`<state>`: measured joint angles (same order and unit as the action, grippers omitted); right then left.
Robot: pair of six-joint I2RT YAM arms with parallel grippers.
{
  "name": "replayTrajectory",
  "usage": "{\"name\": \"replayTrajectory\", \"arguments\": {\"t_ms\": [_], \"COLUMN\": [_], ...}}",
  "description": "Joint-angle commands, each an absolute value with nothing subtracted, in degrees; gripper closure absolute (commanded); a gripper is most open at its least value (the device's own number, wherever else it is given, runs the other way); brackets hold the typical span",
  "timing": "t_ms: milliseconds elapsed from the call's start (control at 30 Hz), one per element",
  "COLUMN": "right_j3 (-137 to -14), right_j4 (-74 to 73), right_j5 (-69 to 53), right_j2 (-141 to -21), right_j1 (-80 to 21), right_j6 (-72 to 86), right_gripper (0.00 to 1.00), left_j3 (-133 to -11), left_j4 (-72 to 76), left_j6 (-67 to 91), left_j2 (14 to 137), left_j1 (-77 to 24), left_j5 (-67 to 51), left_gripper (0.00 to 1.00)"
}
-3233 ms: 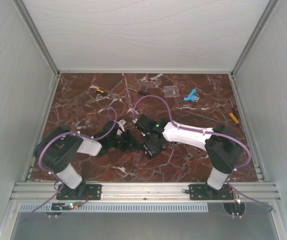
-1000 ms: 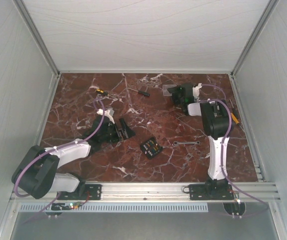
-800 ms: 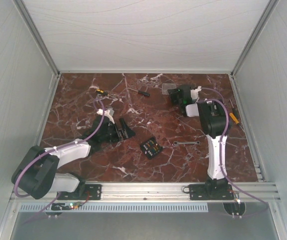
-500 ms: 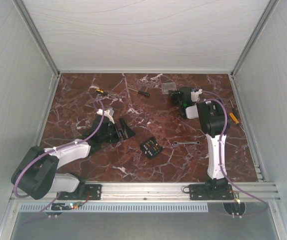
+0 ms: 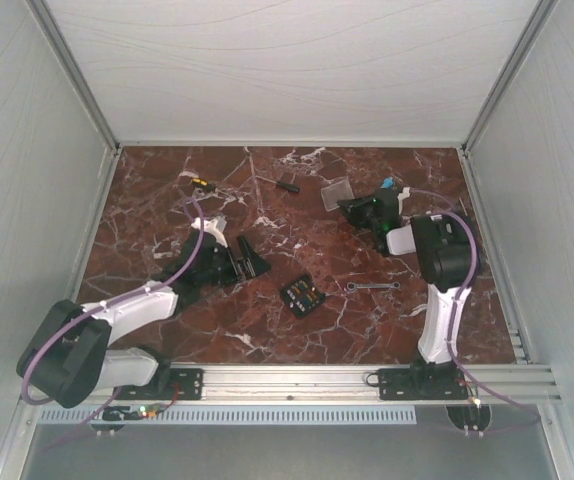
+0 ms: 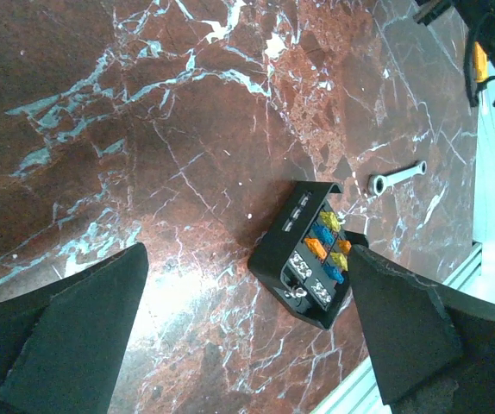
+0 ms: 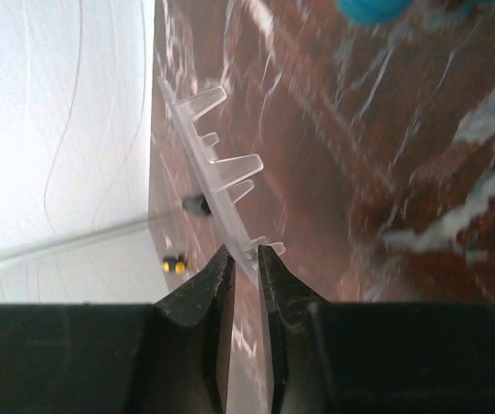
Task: Snap on the fuse box
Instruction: Pick up the fuse box cover from the center of the board.
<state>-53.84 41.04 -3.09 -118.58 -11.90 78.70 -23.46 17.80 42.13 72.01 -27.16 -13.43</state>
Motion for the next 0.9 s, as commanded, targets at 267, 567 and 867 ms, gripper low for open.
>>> {"name": "replayTrajectory", "arguments": {"t_ms": [267, 567, 867], "right_j3": [-49.5, -51.4, -56.3], "right_j4": [21.5, 4.6, -4.7], "right_j5": [-37.3, -50.0, -59.5], "right_j2": [-100.2, -91.8, -87.9], "right_j1": [-7.3, -7.5, -13.0], "right_j6": [51.9, 34.7, 23.5], "right_gripper": [0.98, 1.00, 1.00], "left_j3": [-29.1, -35.2, -40.9], "left_j4": [17.8, 17.6, 22.2], "left_j6": [41.0, 37.4, 35.9], "left_j2": [69.9, 72.6, 77.9], "left_j1": [-27.1, -25.8, -22.9], "left_j5": [-18.4, -23.0, -36.5], "left_gripper": [0.02, 0.02, 0.07]}}
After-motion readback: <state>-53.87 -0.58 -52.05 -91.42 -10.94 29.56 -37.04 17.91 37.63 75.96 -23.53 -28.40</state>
